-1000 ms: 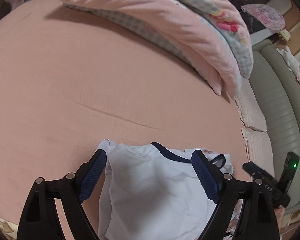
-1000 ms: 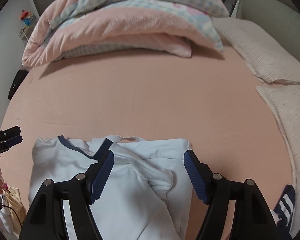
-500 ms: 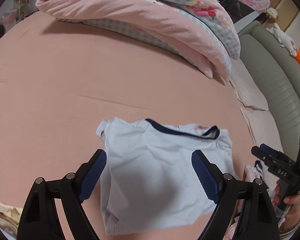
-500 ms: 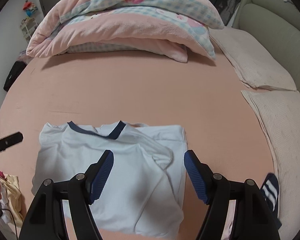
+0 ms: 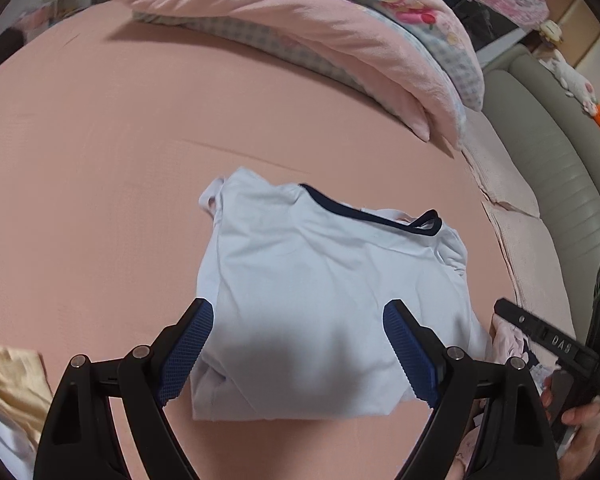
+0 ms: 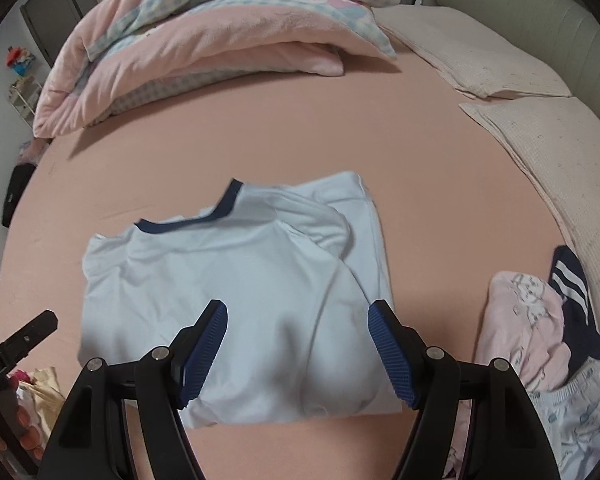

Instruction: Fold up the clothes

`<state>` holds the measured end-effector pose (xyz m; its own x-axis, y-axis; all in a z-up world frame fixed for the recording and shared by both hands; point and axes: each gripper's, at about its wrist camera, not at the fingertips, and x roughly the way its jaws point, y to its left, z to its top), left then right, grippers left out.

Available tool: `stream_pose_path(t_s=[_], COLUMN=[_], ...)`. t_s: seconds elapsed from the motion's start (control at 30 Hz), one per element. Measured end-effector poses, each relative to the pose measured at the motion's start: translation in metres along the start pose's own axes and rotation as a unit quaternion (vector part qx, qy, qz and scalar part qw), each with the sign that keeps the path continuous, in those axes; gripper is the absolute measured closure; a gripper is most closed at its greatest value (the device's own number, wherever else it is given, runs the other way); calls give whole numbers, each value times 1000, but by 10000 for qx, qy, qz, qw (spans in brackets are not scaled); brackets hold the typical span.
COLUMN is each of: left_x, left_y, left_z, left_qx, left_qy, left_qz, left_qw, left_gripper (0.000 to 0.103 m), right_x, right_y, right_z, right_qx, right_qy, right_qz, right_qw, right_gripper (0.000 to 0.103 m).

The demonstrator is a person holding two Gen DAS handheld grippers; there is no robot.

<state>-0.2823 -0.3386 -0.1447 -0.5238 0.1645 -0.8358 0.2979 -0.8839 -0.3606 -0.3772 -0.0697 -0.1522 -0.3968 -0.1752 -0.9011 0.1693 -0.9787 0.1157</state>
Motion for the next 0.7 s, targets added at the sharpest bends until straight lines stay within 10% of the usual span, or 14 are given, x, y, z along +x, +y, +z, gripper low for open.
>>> stream_pose_path(t_s=[0.23,0.7], left_x=[4,10], left_y=[3,36], left_z=[-29,-77], left_qx=[-132,-939], left_qy=[58,226], left_qz=[162,-345], left_qw=[9998,9947], left_gripper=[16,16], right_x=[5,6], right_y=[0,3], right_z=[-28,-79], right_qx=[211,952], right_qy=[314,503], right_qz=[-341,276], right_qw=[9987,9938], right_gripper=[30,30])
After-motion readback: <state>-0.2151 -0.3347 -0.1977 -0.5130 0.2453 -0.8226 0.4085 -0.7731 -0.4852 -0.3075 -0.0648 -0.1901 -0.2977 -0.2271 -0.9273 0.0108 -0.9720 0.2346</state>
